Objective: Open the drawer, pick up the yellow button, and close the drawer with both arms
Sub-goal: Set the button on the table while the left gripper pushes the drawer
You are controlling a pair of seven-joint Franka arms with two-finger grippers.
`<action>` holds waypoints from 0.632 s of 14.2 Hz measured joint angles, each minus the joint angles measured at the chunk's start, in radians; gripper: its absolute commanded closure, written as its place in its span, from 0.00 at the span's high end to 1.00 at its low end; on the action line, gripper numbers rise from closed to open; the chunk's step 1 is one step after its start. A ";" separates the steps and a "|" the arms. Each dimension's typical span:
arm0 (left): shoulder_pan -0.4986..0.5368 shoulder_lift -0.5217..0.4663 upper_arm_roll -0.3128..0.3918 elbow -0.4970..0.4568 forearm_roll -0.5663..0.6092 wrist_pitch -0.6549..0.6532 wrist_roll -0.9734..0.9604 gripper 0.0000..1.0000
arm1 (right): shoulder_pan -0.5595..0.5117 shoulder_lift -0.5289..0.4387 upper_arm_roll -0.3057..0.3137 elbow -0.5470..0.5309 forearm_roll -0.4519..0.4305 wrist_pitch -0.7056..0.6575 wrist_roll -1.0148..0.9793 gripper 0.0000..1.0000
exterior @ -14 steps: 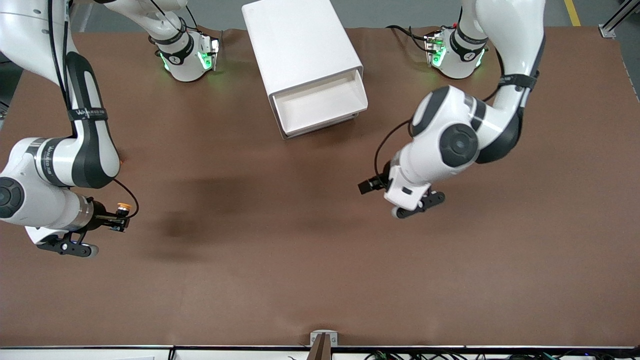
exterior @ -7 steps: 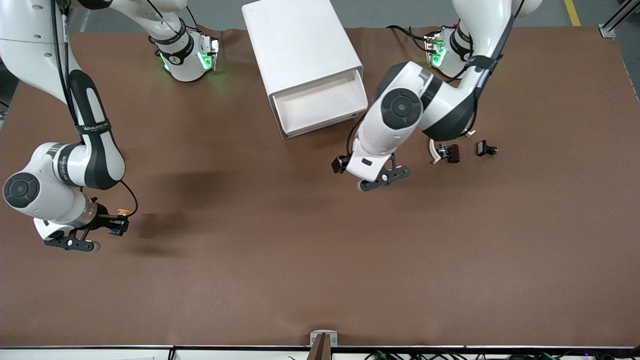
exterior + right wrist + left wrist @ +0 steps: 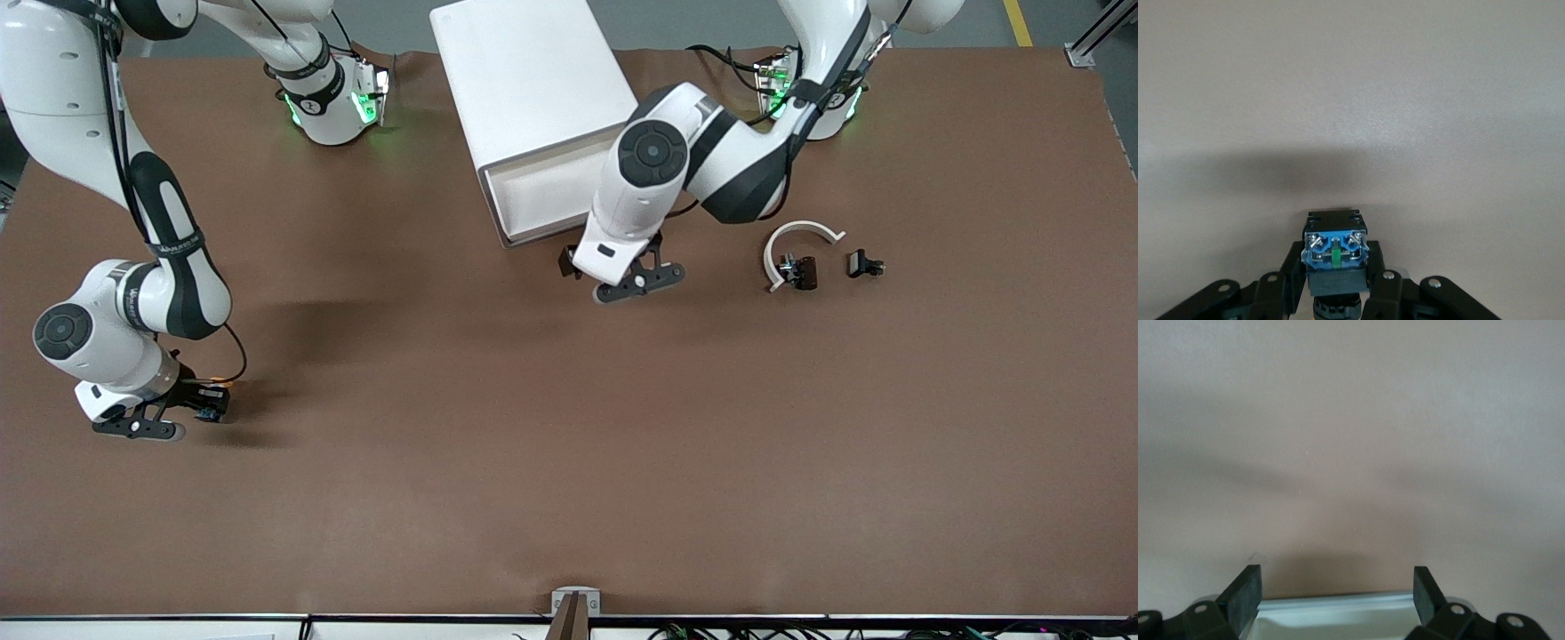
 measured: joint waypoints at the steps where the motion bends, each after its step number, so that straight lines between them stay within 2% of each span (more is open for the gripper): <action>1: -0.014 -0.011 -0.002 -0.013 0.000 0.000 -0.001 1.00 | -0.002 0.007 0.001 0.001 0.000 0.010 -0.001 0.22; 2: -0.026 -0.020 -0.004 -0.024 0.000 0.000 -0.002 1.00 | -0.002 0.007 0.001 0.001 0.000 0.011 -0.001 0.76; 3: -0.039 -0.025 -0.006 -0.031 0.000 0.000 -0.007 1.00 | -0.002 0.007 0.002 0.001 0.000 0.010 -0.002 1.00; 9: -0.115 -0.026 -0.012 -0.047 0.002 0.005 -0.079 1.00 | -0.003 0.006 0.004 0.007 0.000 0.000 -0.007 1.00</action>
